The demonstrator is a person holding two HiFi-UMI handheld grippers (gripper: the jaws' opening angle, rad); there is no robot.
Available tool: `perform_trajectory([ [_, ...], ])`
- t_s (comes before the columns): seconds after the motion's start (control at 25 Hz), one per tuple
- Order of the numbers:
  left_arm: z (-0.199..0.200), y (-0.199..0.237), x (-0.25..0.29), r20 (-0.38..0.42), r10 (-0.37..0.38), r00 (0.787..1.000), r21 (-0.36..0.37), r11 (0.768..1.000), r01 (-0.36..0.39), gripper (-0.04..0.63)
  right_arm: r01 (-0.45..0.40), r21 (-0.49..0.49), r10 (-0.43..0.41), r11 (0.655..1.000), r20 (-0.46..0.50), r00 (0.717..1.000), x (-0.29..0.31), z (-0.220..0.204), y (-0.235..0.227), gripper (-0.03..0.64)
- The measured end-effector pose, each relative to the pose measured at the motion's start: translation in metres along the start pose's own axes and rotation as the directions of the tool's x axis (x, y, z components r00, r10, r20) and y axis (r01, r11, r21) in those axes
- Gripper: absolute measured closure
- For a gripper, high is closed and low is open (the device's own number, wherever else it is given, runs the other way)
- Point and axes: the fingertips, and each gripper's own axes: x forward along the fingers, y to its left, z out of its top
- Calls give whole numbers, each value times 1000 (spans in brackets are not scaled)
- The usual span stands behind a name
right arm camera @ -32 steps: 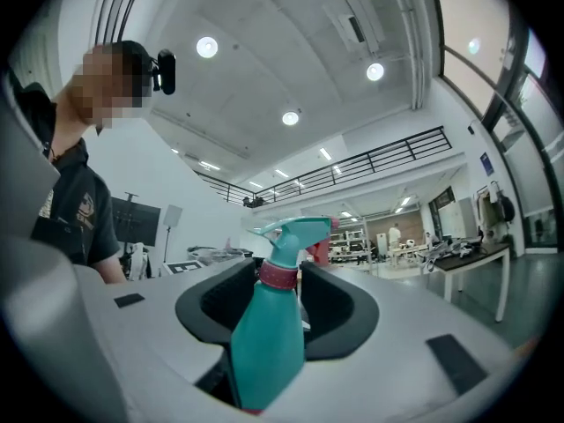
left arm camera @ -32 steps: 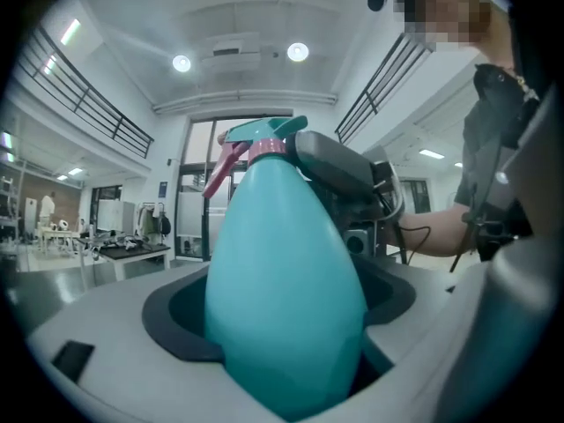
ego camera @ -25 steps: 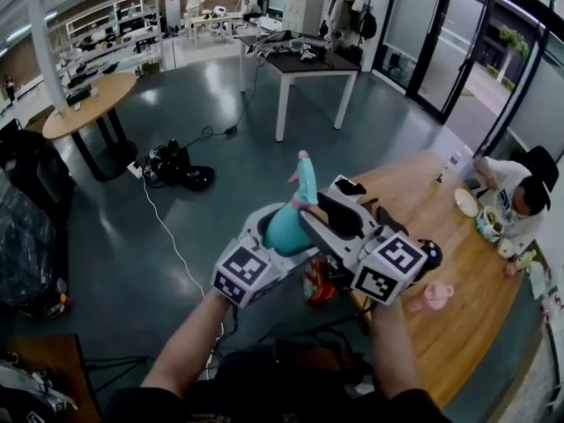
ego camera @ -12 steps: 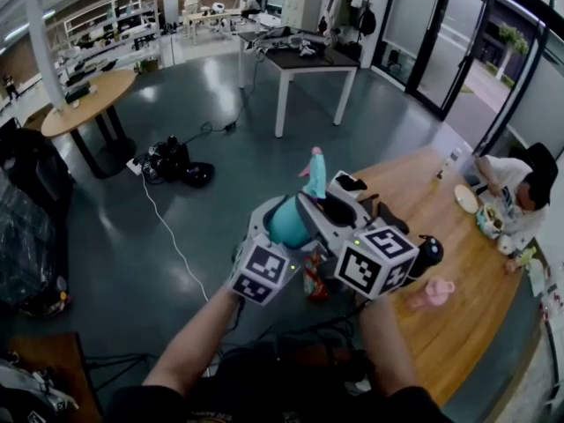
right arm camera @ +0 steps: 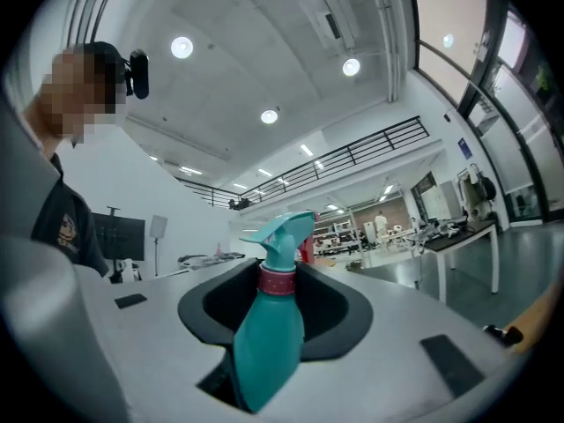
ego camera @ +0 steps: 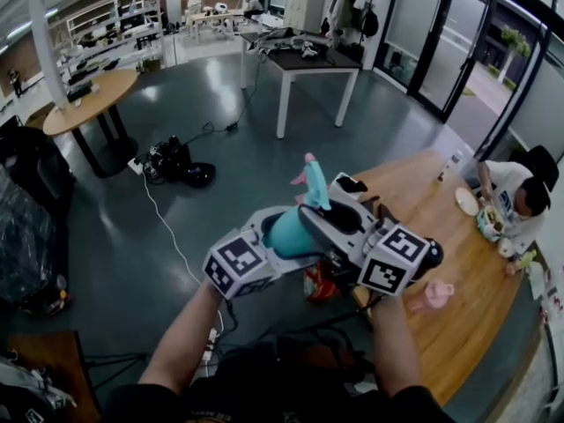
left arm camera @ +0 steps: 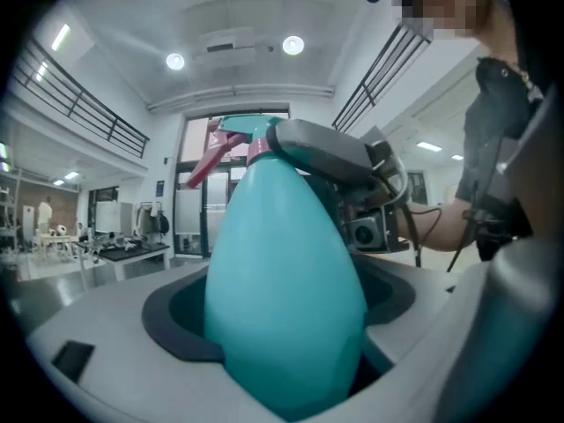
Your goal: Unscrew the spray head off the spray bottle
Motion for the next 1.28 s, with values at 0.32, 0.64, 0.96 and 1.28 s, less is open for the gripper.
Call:
perform_trajectory([
  [0.32,-8,-21,-10,-28,-156,987,-14,988,155,152,-266,-10,266,964,6,964,-9,-10,15,479],
  [0.64,-7,-37,-17,-23,-229,973,-7,973,229,152,-433,3,432,902,40,901,-19,-13,26,480],
  [0.96,-8,-45,-22,-10,-316,949,-33,948,316,152,-476,-5,476,880,31,879,-19,-14,31,482],
  [1.28,-2,-28,-15,26,-169,985,-21,985,170,152,-324,-64,324,944,-7,946,-11,-10,24,471],
])
